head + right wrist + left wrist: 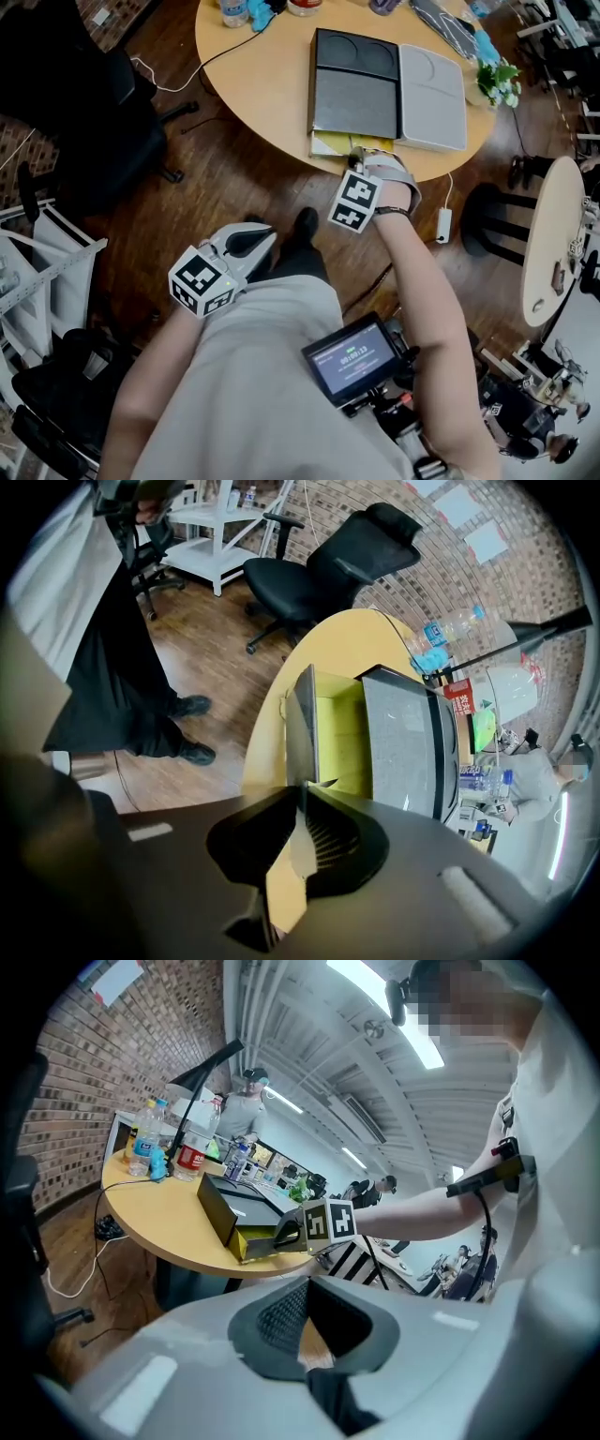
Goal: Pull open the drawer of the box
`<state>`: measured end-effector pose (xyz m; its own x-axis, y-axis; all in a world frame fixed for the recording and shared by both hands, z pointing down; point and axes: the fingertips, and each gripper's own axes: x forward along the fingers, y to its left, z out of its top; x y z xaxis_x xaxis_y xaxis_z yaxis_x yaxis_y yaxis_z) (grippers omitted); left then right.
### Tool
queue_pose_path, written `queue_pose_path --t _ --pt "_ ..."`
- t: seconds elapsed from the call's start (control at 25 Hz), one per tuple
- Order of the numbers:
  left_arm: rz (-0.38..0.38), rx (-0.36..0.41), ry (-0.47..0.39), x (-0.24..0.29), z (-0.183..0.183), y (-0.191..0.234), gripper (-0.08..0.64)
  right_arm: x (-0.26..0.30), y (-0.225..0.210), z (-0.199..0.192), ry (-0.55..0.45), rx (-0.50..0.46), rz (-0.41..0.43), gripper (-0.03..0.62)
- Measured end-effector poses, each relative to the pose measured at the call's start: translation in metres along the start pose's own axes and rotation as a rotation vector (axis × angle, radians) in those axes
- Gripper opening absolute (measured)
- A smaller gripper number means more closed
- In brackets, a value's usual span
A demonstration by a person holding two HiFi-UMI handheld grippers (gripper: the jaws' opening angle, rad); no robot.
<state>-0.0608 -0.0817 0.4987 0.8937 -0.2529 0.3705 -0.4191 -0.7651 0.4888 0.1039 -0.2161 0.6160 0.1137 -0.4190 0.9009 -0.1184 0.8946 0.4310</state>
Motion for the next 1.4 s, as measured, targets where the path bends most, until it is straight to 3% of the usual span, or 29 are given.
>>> queue_pose_path --t 0.56,1.2,1.4 --pt "-0.058 0.080 0.043 0.026 0.008 -0.021 0.006 -0.017 0.039 -0.002 0.000 0.010 0.090 0.034" --pt "-0.093 0.101 0.054 0.018 0.009 -0.025 0.006 -0.032 0.074 -0.001 0.020 0.025 0.110 0.032" --pt "-0.123 0.101 0.069 0.018 0.000 -0.034 0.006 -0.034 0.103 -0.009 0.025 0.039 0.136 0.032"
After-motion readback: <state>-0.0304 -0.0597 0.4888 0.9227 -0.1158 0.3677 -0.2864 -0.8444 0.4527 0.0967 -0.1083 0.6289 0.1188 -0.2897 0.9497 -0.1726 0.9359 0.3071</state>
